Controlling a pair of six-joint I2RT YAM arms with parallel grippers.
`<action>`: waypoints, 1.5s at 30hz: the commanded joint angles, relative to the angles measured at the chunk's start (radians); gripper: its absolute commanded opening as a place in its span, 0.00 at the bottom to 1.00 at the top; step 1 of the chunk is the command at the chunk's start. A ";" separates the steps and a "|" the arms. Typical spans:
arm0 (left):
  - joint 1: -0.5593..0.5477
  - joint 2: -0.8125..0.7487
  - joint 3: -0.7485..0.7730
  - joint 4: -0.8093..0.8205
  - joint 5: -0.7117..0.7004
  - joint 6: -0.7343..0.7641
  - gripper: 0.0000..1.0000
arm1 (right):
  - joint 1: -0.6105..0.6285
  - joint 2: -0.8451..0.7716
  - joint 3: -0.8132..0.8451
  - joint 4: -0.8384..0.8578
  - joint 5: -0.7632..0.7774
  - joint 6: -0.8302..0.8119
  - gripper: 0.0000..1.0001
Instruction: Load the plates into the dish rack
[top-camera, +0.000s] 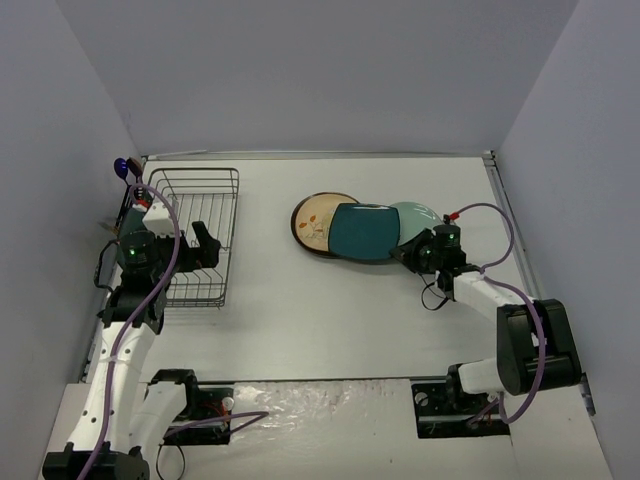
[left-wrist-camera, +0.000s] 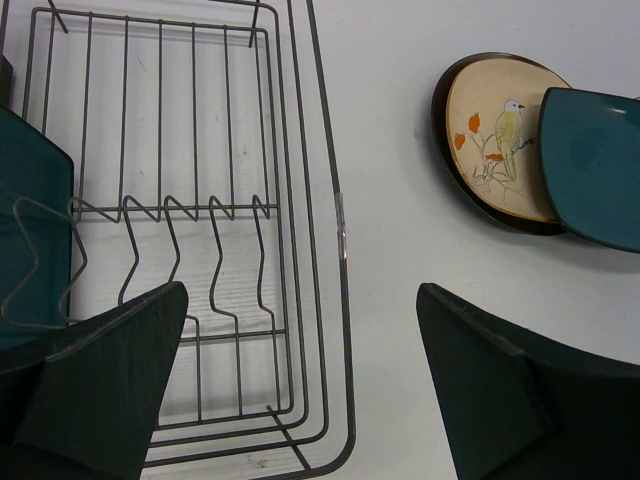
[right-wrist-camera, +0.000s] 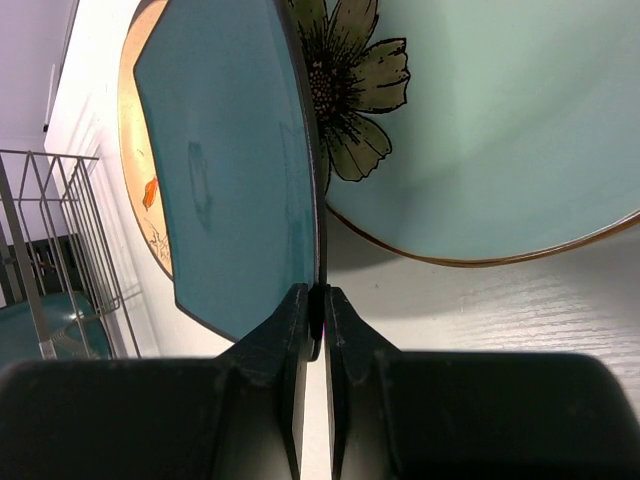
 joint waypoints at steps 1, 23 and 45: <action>-0.002 0.011 0.043 0.056 0.015 -0.015 0.97 | -0.009 -0.023 -0.008 0.061 -0.025 -0.063 0.10; -0.002 0.038 0.046 0.053 0.032 -0.018 0.97 | -0.043 0.067 0.109 0.041 -0.027 -0.293 0.49; -0.002 0.042 0.046 0.046 0.031 -0.015 0.97 | -0.125 0.370 0.161 0.374 -0.367 -0.283 0.72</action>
